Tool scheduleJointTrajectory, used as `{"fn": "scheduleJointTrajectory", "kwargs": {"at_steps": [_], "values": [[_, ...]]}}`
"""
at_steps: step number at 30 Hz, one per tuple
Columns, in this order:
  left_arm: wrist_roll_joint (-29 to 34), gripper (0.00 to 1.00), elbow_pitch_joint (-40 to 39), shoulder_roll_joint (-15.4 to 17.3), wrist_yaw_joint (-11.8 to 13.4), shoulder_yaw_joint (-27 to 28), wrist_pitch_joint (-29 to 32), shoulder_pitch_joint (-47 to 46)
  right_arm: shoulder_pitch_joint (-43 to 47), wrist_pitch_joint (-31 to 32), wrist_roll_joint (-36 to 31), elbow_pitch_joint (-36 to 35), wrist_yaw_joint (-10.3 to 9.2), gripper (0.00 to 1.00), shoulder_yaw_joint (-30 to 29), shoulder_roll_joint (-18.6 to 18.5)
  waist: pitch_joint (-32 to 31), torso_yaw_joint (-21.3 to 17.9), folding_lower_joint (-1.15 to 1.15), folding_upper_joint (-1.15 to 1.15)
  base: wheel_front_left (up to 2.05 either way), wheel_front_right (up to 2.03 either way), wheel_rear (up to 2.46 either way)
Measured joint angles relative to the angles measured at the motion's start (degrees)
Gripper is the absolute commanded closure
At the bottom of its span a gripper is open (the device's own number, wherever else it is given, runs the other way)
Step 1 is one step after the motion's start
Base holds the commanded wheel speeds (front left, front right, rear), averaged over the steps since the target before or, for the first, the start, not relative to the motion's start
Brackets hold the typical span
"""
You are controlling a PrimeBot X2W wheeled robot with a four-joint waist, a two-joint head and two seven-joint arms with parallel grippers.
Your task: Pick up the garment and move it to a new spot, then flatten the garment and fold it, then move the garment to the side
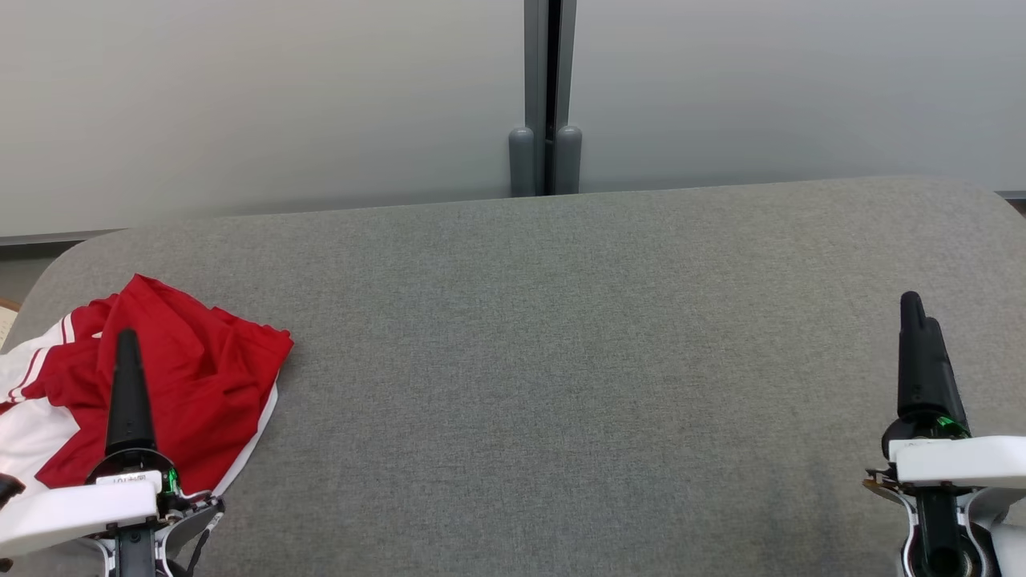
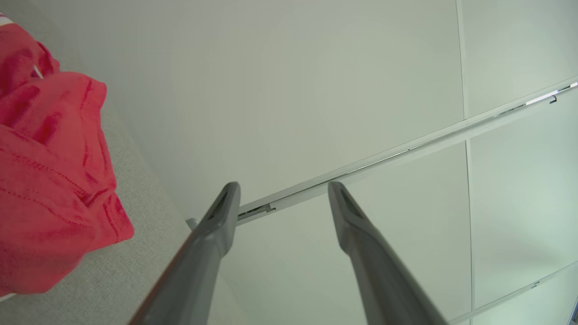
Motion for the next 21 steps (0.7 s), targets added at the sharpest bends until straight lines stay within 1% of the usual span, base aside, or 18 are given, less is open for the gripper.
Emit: {"fn": "scheduleJointTrajectory", "kwargs": {"at_steps": [4,8,15,21], "values": [[6.0,0.0,-1.7,0.1,0.0,-0.1,-0.7,-0.3,0.0,-0.7,-7.5,-1.8,0.0,0.0,1.7,-0.1,0.1,0.1,0.0,0.0,0.0,0.0,0.0],[12.8,0.0,-2.8,0.0,0.0,-1.6,-1.5,-0.3,-0.4,-1.5,-14.1,-3.3,0.0,0.0,3.0,-0.7,0.4,0.2,0.0,0.0,0.0,0.0,0.0],[22.1,0.0,-4.8,0.1,0.0,-2.5,-2.7,-0.3,-0.5,-2.8,-23.0,-3.7,0.0,0.0,6.1,-1.8,1.0,0.2,0.0,0.0,0.0,0.0,0.0],[32.5,0.0,-5.7,0.1,0.9,-5.8,-3.8,-0.2,-0.9,-3.7,-29.2,-3.6,0.0,0.0,8.3,-2.4,1.3,0.1,0.0,0.0,0.0,0.0,0.0]]}}
